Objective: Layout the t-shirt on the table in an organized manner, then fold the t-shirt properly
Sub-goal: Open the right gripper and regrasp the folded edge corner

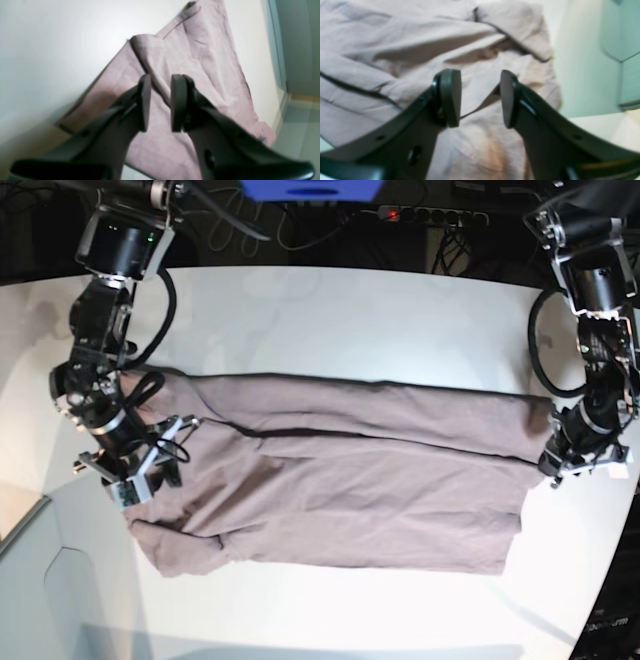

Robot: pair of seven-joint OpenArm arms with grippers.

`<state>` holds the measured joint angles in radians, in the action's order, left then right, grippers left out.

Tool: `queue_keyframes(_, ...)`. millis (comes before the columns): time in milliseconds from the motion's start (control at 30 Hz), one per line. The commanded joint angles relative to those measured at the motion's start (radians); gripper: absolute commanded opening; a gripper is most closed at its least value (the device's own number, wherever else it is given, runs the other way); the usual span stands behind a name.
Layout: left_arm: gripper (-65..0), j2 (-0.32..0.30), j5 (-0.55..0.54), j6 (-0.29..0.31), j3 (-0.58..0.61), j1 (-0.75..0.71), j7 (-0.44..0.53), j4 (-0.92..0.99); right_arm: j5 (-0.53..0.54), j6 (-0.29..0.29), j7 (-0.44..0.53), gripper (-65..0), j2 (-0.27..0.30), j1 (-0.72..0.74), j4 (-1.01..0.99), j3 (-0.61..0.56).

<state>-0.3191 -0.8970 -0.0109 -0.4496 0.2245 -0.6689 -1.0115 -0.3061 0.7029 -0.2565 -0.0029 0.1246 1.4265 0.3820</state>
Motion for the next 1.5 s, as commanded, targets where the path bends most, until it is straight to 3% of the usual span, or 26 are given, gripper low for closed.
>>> queue_keyframes(0,-50.7,-0.021,-0.024,0.007,-0.004,0.014,0.007,-0.022,0.015,-0.005,0.027,-36.5,0.005,0.007,0.038,0.013)
queue_keyframes(167,-50.6,-0.053,-0.026,0.007,-0.015,-0.040,0.008,-0.022,0.015,-0.005,0.027,-33.5,0.004,-0.021,0.107,0.054)
queue_keyframes(367,-50.6,-0.047,-0.020,0.004,-0.113,-0.101,0.007,-0.010,0.017,-0.005,0.027,-33.6,0.004,-0.073,0.125,0.102)
queue_keyframes(533,-50.6,-0.045,-0.018,0.006,-0.108,-0.099,0.011,0.047,0.017,-0.005,0.027,-33.6,0.004,-0.130,0.127,0.119)
queue_keyframes(1000,-51.1,0.008,-0.017,0.009,-0.108,-0.078,0.016,0.092,0.020,-0.005,0.027,-31.0,0.002,-0.193,0.118,0.173)
queue_keyframes(1067,-55.1,0.010,-0.017,0.009,-0.108,-0.078,0.016,0.092,0.020,-0.005,0.027,-29.4,0.002,-0.196,0.110,0.173)
queue_keyframes(1133,-64.8,0.010,-0.017,0.009,-0.108,-0.078,0.016,0.092,0.020,-0.005,0.027,-28.9,0.008,-0.193,0.072,0.193)
queue_keyframes(1467,-65.0,0.010,-0.017,0.009,-0.108,-0.083,0.015,0.092,0.020,-0.005,0.027,-29.0,0.024,-0.179,-0.059,0.245)
